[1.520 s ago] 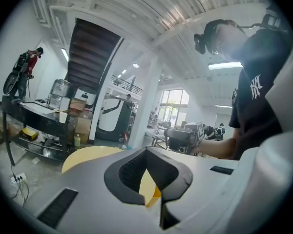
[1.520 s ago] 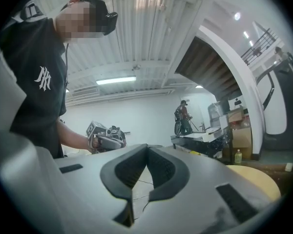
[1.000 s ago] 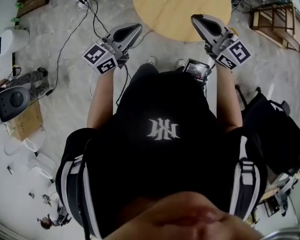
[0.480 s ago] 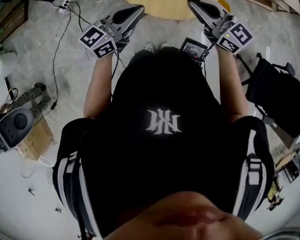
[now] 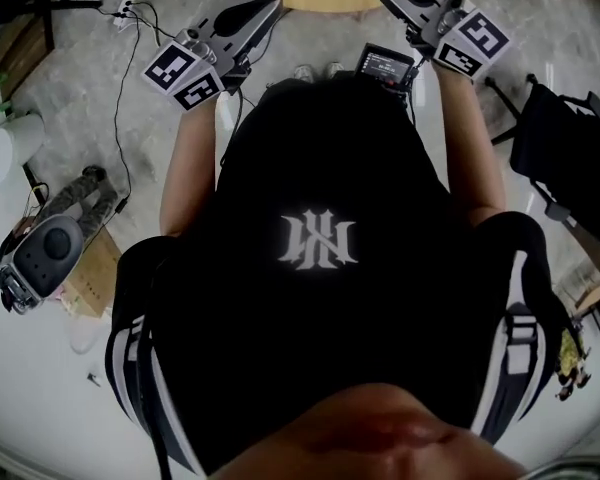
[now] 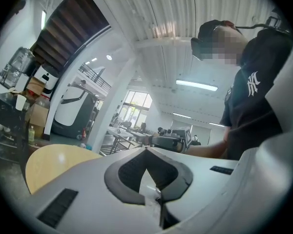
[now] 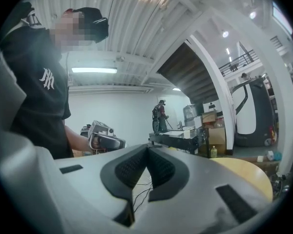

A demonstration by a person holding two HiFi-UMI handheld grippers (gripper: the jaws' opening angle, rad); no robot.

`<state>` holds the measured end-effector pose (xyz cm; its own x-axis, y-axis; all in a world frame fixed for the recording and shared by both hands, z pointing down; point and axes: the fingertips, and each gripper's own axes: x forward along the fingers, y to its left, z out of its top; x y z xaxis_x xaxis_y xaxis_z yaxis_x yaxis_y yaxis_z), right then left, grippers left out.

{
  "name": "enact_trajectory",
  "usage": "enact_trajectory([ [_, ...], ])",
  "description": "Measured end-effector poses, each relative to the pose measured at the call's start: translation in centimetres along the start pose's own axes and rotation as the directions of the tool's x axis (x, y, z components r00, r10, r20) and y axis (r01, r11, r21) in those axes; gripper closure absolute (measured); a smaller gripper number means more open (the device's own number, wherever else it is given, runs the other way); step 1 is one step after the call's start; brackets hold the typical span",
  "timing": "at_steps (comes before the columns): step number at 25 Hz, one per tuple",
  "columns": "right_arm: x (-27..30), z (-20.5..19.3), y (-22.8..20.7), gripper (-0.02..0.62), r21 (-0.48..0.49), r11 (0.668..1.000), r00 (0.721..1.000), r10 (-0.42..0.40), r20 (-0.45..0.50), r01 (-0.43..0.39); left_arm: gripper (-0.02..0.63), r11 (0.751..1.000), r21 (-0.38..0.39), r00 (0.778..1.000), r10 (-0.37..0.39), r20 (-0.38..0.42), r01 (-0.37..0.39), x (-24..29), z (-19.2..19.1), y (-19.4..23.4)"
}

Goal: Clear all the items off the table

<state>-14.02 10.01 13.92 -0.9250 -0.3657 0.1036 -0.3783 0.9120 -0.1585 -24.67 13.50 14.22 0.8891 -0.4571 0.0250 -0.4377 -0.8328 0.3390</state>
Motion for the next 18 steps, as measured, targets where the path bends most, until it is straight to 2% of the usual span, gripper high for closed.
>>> enact_trajectory([
  [4,-0.9,-0.6,0.6,0.592,-0.016,0.999,0.999,0.031,0.01,-0.031,0.594,1.0,0.02,1.0,-0.012,-0.02,0.013,1.3,-1.0,-1.9],
  [8,-2.5,-1.4,1.1,0.592,-0.008,0.999,0.999,0.039,0.011,-0.038,0.594,0.999,-0.005,0.997,-0.05,-0.054,0.05,3.3,-2.4,-3.4],
  [13,-1.8,-0.6,0.7,0.592,-0.009,0.999,0.999,0.052,0.0,-0.052,0.594,0.998,0.003,0.996,-0.066,-0.051,0.067,4.5,-0.9,-2.7],
  [18,-1.6,-1.4,-0.6,0.592,-0.009,0.998,0.998,0.07,0.001,-0.07,0.594,0.997,-0.008,0.995,-0.078,-0.065,0.078,6.0,-0.9,-1.7],
])
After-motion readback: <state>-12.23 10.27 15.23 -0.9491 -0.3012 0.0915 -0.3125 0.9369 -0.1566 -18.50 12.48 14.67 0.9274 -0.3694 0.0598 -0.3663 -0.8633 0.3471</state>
